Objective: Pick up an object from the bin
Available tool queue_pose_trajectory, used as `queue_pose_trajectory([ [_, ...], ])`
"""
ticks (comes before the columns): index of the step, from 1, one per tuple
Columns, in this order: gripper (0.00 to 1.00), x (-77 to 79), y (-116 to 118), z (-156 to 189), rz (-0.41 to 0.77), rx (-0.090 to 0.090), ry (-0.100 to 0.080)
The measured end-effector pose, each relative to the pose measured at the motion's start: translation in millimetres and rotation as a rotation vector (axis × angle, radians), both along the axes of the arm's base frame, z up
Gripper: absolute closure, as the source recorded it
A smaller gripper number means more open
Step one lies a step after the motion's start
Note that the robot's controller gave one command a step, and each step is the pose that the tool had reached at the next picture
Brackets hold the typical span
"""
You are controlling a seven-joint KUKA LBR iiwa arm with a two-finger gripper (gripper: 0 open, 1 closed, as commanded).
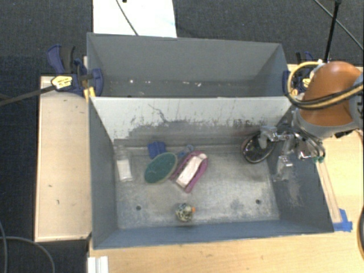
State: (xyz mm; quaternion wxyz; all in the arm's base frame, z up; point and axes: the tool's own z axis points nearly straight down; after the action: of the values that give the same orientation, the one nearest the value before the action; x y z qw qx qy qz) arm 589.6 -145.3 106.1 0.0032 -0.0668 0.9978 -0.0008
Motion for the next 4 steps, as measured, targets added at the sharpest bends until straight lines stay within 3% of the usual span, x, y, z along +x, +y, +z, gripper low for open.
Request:
queue_pose_trajectory([
  [1, 0.00, 6.8, 24, -29, -0.060, -0.002, -0.020],
  [2, 0.00, 7.8, 37, -30, -0.491, 0.005, -0.011],
  [3, 1.00, 7.7, 36, -29, -0.487, 0.004, -0.008],
  [4, 1.00, -12.7, 40, 123, -0.031, 0.000, -0.004],
])
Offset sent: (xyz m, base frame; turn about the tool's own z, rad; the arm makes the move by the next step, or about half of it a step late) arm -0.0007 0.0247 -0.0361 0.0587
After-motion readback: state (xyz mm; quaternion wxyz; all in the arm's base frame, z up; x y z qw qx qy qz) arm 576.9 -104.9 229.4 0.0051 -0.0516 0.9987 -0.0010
